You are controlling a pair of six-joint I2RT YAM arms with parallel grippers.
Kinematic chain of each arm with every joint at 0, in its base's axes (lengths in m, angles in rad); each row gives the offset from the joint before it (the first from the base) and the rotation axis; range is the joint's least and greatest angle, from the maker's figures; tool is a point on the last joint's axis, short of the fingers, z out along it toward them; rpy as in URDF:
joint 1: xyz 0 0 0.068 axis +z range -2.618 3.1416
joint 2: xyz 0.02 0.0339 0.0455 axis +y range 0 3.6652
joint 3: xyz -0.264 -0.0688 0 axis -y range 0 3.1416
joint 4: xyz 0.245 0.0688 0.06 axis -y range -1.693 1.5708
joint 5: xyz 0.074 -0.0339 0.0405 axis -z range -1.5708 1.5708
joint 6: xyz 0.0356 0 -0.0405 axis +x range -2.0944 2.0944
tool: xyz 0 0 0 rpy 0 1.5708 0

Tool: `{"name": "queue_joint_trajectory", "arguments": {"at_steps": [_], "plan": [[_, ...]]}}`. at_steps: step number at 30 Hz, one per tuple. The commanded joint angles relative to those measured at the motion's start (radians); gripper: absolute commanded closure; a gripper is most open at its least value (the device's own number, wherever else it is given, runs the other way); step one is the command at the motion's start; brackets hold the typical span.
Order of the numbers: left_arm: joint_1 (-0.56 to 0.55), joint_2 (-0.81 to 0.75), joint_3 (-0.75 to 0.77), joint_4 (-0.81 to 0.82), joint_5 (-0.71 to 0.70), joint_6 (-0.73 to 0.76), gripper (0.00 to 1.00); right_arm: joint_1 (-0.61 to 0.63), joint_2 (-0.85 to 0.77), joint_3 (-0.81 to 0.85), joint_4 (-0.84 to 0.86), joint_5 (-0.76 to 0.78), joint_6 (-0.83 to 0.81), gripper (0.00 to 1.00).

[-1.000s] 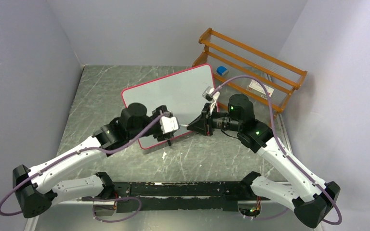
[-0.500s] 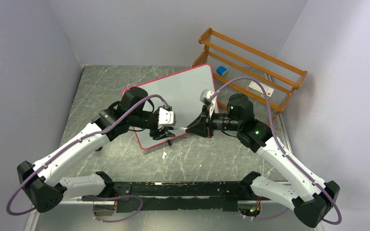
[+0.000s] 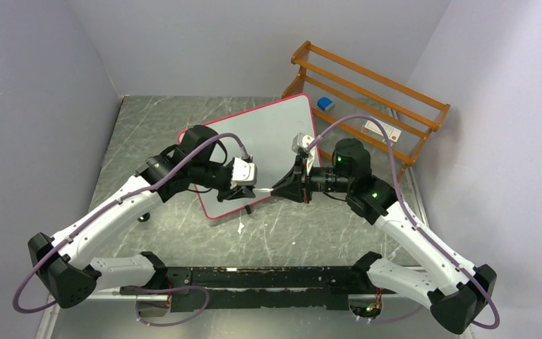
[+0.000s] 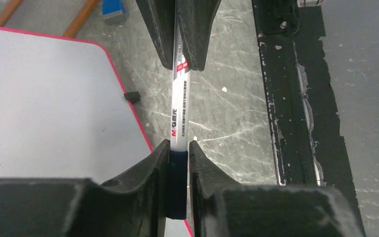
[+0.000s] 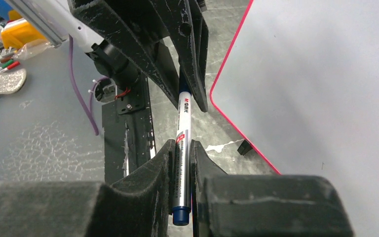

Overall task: Write a sentence on the whiteboard
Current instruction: Open the whiteboard marker at the center of the board.

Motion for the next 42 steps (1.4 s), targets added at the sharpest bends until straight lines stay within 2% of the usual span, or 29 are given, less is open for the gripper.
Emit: {"name": "queue_joint_trajectory", "arguments": {"at_steps": [1,3,4,8,11,13,19,33,42], "plan": [[0.011,0.012,0.049,-0.014,0.095,0.002,0.79,-0.007,-0.013,-0.024,0.048,-0.028,-0.032,1.00],[0.011,0.019,0.051,-0.018,0.105,0.001,0.93,-0.007,-0.018,-0.032,0.061,-0.021,-0.022,0.99],[0.012,0.024,0.053,-0.023,0.102,0.000,0.95,-0.008,-0.020,-0.035,0.069,-0.015,-0.012,0.97],[0.014,0.034,0.047,-0.020,0.090,-0.013,0.95,-0.008,-0.014,-0.041,0.105,-0.025,0.050,0.74],[0.014,0.031,0.039,0.004,0.085,-0.028,0.95,-0.007,0.002,-0.037,0.108,-0.048,0.063,0.65],[0.014,0.034,0.044,0.004,0.082,-0.030,0.95,-0.008,0.010,-0.033,0.103,-0.055,0.065,0.63],[0.019,0.025,0.054,0.009,0.070,-0.030,0.95,-0.008,0.024,-0.017,0.076,-0.056,0.054,0.64],[0.023,0.034,0.056,-0.018,0.078,-0.017,0.95,-0.009,0.012,-0.018,0.098,-0.057,0.071,0.81],[0.028,0.023,0.028,0.006,0.088,-0.039,0.95,-0.013,-0.003,-0.034,0.145,-0.069,0.109,0.77]]}}
